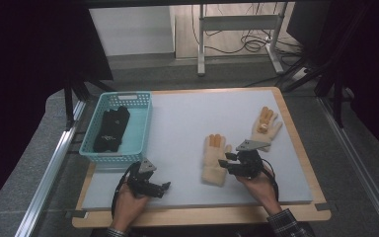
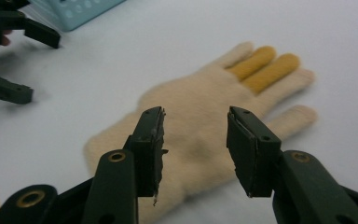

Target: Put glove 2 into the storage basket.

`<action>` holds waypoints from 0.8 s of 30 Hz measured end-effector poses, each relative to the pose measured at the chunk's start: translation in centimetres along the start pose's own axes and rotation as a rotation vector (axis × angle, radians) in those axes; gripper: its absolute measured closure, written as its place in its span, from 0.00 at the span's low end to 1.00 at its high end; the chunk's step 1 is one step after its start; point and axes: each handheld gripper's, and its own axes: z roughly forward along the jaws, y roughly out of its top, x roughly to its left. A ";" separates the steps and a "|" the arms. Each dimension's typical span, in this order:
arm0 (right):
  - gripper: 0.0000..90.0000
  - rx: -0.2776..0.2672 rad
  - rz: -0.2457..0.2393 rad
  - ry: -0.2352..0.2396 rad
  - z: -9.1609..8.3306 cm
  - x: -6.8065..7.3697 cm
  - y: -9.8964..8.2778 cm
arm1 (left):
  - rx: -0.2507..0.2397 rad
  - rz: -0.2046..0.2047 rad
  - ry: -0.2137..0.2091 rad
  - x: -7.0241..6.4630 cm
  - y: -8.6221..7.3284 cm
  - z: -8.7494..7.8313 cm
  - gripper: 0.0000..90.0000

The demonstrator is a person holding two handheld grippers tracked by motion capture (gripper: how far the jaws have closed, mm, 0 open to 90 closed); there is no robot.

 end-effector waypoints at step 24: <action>0.54 -0.008 0.114 -0.238 -2.6 -10.2 0.4 | 0.004 0.005 0.000 0.0 0.0 0.0 0.02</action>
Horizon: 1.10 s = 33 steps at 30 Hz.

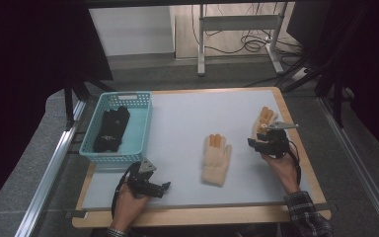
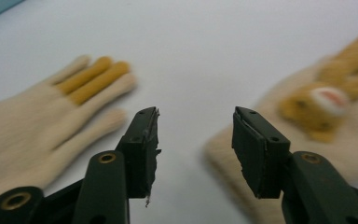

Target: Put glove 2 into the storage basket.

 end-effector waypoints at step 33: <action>0.63 0.032 -0.031 -0.144 5.5 -6.4 -0.2 | 0.003 0.002 0.000 0.0 0.0 0.0 0.02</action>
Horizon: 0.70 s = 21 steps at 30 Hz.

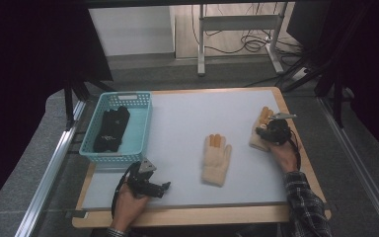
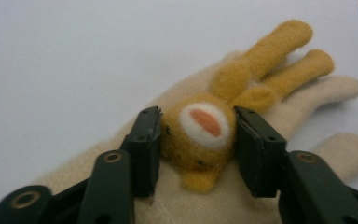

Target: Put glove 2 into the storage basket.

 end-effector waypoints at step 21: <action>0.68 -0.102 0.002 0.091 -7.3 2.8 2.0 | 0.000 -0.001 -0.001 0.0 0.0 0.0 0.02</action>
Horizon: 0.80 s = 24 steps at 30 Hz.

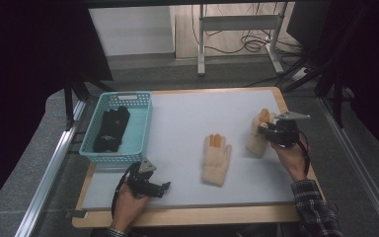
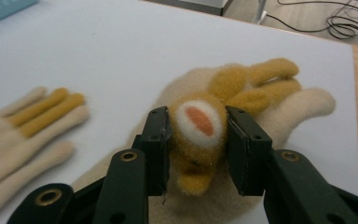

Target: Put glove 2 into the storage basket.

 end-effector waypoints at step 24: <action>0.68 0.055 -0.127 0.232 -1.9 14.2 2.3 | -0.005 -0.002 0.002 0.0 0.0 0.0 0.02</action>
